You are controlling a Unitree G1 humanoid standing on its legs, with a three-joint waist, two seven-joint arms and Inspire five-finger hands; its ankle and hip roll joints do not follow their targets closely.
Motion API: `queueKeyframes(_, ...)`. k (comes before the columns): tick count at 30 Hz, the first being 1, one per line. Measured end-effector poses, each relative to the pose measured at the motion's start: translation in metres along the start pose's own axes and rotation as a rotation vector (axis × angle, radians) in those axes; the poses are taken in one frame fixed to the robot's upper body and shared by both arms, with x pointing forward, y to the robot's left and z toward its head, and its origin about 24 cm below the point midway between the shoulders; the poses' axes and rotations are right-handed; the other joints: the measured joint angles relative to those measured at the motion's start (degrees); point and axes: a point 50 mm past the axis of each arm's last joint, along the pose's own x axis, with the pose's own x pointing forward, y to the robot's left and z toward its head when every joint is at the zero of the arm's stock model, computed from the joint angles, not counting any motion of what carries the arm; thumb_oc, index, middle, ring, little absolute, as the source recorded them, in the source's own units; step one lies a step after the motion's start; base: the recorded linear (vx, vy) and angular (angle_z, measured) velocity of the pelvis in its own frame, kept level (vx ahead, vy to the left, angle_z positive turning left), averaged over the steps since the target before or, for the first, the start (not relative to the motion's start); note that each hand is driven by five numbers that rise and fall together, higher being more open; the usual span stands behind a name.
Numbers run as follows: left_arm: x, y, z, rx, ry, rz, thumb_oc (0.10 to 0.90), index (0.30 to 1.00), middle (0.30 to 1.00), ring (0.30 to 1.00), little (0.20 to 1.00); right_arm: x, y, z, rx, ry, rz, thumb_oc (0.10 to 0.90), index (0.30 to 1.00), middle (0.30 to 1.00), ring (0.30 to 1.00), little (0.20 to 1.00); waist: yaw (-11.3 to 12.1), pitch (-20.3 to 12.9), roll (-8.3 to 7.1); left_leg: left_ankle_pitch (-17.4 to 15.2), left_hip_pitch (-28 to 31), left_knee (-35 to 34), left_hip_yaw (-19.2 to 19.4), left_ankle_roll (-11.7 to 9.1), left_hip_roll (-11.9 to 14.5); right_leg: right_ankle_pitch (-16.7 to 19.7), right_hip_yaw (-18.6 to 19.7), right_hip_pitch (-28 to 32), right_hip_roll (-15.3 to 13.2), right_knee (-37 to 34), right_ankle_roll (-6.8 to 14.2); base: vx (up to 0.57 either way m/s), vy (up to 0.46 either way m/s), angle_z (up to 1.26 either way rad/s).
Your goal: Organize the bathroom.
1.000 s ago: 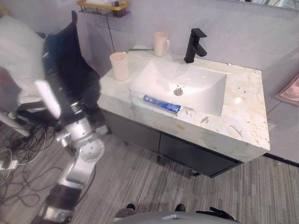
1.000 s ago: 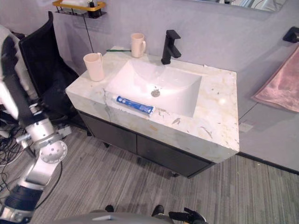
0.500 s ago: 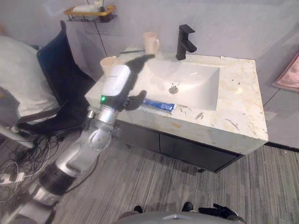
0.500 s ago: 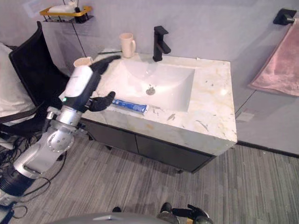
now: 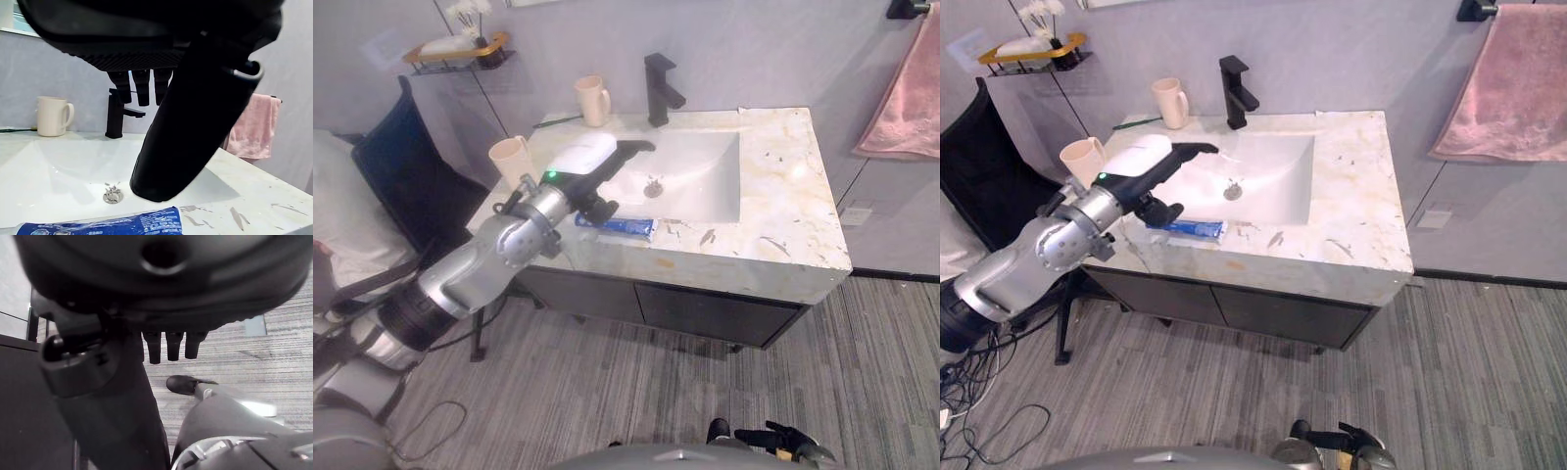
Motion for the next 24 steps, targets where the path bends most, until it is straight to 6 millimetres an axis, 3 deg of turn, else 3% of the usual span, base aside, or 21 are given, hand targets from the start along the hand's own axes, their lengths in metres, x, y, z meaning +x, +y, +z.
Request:
queueKeyframes(10, -0.006, -0.019, -0.020, -0.067, 0.122, -0.252, 0.800, 0.900, 0.900, 0.900, 0.900, 0.000, -0.001, 0.001, 0.016, 0.012, -0.004, 0.800, 0.900, 0.900, 0.900, 0.900, 0.30, 0.39, 0.05, -0.10, -0.76, 0.53, -0.07, -0.15, 0.05, 0.01, -0.07, -0.48, -0.02, 0.01, 0.01, 0.01, 0.006, 0.00)
queueKeyframes(18, 0.002, 0.008, -0.020, -0.022, 0.106, -0.180, 0.800, 0.900, 0.900, 0.900, 0.900, 0.000, -0.001, 0.004, 0.018, 0.005, -0.004, 0.800, 0.900, 0.900, 0.900, 0.900, 1.30, 1.86, -0.15, -0.09, -0.89, 0.89, -0.18, -0.16, 0.02, -0.01, -0.41, -0.37, -0.07, 0.02, -0.01, 0.04, -0.006, 0.02)
queueKeyframes(24, 0.002, 0.012, -0.018, -0.011, 0.098, -0.181, 0.800, 0.900, 0.900, 0.900, 0.900, 0.000, -0.001, 0.005, 0.018, 0.003, -0.002, 0.800, 0.900, 0.900, 0.900, 0.900, 1.33, 2.09, -0.47, -0.13, -0.89, 0.92, -0.18, -0.20, -0.04, -0.01, -0.32, -0.41, -0.12, 0.02, -0.01, 0.00, 0.000, 0.00)
